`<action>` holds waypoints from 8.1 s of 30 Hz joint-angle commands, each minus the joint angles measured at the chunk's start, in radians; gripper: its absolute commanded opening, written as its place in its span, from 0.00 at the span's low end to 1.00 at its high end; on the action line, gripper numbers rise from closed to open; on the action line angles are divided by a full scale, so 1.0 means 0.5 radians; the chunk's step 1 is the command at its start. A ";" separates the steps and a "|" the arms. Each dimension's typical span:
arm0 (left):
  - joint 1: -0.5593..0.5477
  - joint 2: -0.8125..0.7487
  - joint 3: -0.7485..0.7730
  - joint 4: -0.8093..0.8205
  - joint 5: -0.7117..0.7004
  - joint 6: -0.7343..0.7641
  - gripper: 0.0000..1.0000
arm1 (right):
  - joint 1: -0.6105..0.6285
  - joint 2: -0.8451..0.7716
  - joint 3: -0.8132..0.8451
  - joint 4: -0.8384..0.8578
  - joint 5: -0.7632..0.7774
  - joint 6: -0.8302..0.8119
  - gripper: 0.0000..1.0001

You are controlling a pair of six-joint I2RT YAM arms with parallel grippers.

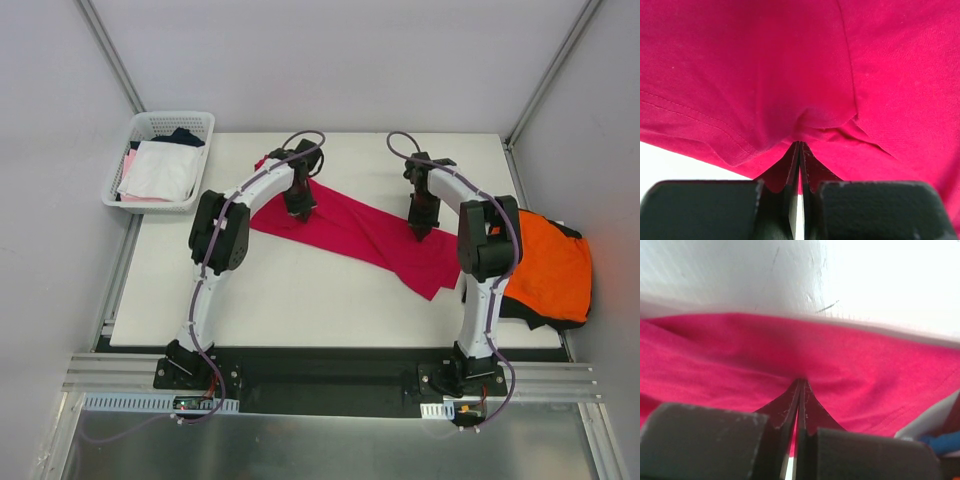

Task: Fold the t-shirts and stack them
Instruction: Fold the tshirt

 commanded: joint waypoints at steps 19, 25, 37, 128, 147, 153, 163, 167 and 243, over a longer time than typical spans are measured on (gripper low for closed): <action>0.214 0.175 0.273 -0.078 -0.183 -0.163 0.04 | 0.053 -0.232 -0.437 0.042 -0.276 0.063 0.01; 0.319 0.362 0.536 -0.078 -0.101 -0.218 0.06 | 0.363 -0.263 -0.489 -0.011 -0.349 0.136 0.01; 0.393 0.604 0.923 -0.057 0.071 -0.307 0.08 | 0.832 -0.364 -0.643 -0.005 -0.515 0.338 0.01; 0.350 0.234 0.822 0.449 0.648 -0.065 0.20 | 0.968 -0.373 0.271 -0.400 -0.230 0.317 0.10; -0.040 -1.325 -1.540 0.437 0.455 0.187 0.18 | 0.854 -1.026 -0.769 -0.161 -0.475 0.167 0.65; -0.120 -1.579 -1.976 0.446 0.191 0.031 0.14 | 0.851 -1.140 -0.949 -0.048 -0.589 0.112 0.65; -0.638 -1.571 -2.133 0.443 -0.183 -0.466 0.15 | 0.814 -1.428 -1.499 0.427 -0.595 0.292 0.64; -0.822 -1.543 -2.129 0.437 -0.251 -0.693 0.15 | 0.805 -1.499 -1.618 0.538 -0.555 0.354 0.63; -1.224 -1.877 -2.847 1.189 0.028 -1.310 0.83 | 1.188 -1.597 -2.244 1.054 -0.696 0.713 0.61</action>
